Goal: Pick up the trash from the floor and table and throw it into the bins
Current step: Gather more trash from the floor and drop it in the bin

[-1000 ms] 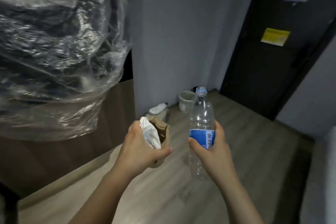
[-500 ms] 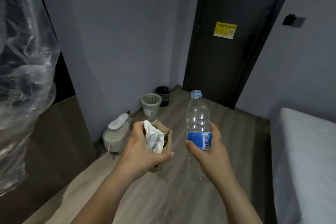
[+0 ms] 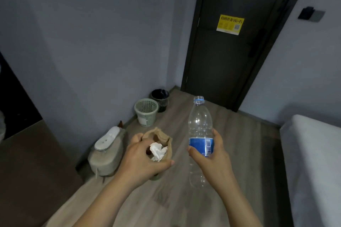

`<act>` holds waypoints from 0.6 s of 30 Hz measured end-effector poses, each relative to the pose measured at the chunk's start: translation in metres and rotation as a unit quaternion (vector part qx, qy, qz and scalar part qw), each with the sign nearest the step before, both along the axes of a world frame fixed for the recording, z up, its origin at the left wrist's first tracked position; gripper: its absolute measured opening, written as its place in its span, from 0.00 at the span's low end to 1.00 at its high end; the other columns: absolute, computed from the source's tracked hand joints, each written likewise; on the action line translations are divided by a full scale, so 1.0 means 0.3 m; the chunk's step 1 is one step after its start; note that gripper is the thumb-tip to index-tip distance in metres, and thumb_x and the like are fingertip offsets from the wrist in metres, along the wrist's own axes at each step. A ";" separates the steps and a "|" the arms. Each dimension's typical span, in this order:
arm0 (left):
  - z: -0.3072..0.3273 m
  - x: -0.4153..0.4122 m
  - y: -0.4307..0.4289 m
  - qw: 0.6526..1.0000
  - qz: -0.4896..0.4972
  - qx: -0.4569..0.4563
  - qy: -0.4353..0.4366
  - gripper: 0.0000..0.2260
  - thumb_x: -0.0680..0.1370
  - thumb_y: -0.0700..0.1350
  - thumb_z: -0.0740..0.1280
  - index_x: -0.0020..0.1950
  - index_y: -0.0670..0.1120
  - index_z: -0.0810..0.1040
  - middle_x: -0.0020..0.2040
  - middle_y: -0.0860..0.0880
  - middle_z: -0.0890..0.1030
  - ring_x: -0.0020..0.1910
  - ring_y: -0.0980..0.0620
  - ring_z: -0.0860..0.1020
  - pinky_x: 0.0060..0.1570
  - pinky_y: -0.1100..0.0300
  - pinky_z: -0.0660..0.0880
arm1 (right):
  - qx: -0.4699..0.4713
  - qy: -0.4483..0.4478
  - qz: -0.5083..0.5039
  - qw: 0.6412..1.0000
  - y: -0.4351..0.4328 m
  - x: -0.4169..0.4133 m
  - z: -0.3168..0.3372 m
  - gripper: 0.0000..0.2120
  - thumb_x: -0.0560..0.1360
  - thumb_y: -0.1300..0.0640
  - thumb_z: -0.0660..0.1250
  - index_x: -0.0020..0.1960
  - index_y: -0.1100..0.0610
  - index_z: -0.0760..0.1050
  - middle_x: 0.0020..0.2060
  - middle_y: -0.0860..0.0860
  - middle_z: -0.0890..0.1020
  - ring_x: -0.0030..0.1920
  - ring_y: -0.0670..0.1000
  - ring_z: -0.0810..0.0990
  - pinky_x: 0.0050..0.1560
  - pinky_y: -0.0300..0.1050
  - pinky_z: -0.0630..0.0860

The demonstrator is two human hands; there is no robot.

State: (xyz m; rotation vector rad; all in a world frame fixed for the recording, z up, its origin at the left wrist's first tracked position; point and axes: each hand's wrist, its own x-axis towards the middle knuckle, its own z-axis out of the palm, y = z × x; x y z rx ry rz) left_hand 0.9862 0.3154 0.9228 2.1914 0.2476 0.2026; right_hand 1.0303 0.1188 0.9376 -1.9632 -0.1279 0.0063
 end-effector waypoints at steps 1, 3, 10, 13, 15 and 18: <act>-0.005 0.062 0.007 1.000 0.005 0.005 -0.004 0.17 0.57 0.59 0.79 0.39 0.60 0.75 0.51 0.60 0.67 0.49 0.65 0.73 0.43 0.75 0.66 | 0.002 0.001 0.003 1.000 0.010 0.069 -0.011 0.39 0.70 0.51 0.74 0.75 0.47 0.57 0.49 0.43 0.79 0.42 0.40 0.81 0.41 0.34 0.75; -0.011 0.190 0.020 1.000 0.018 0.016 -0.013 0.18 0.58 0.57 0.80 0.34 0.61 0.71 0.50 0.59 0.67 0.47 0.64 0.72 0.41 0.74 0.65 | 0.010 -0.002 0.011 1.000 0.031 0.213 -0.021 0.38 0.70 0.52 0.74 0.74 0.46 0.58 0.48 0.43 0.79 0.41 0.39 0.80 0.37 0.31 0.74; -0.035 0.603 0.049 0.997 0.077 0.005 -0.006 0.21 0.57 0.57 0.80 0.40 0.58 0.71 0.49 0.59 0.70 0.48 0.61 0.73 0.43 0.67 0.67 | 0.023 0.018 0.059 0.998 0.068 0.697 -0.011 0.37 0.71 0.54 0.74 0.73 0.48 0.59 0.45 0.45 0.79 0.39 0.45 0.80 0.35 0.33 0.76; -0.060 0.753 0.077 0.994 0.101 -0.029 0.007 0.26 0.55 0.58 0.80 0.45 0.58 0.69 0.48 0.60 0.73 0.48 0.61 0.75 0.44 0.63 0.72 | 0.024 0.027 0.069 0.997 0.102 0.873 -0.028 0.35 0.70 0.55 0.74 0.71 0.47 0.61 0.44 0.46 0.80 0.38 0.44 0.81 0.35 0.34 0.77; -0.076 0.851 0.114 0.995 0.097 -0.029 0.009 0.27 0.54 0.59 0.79 0.48 0.60 0.70 0.50 0.61 0.72 0.51 0.63 0.74 0.48 0.64 0.72 | 0.026 0.038 0.073 0.996 0.140 0.979 -0.046 0.34 0.70 0.55 0.74 0.70 0.45 0.62 0.44 0.46 0.80 0.39 0.45 0.81 0.36 0.35 0.77; -0.108 1.021 0.198 0.996 0.081 -0.019 0.018 0.26 0.53 0.63 0.75 0.48 0.60 0.74 0.53 0.61 0.69 0.52 0.67 0.71 0.48 0.70 0.67 | 0.024 0.050 0.081 0.995 0.222 1.151 -0.084 0.33 0.70 0.55 0.74 0.68 0.43 0.62 0.44 0.47 0.81 0.39 0.47 0.81 0.38 0.37 0.79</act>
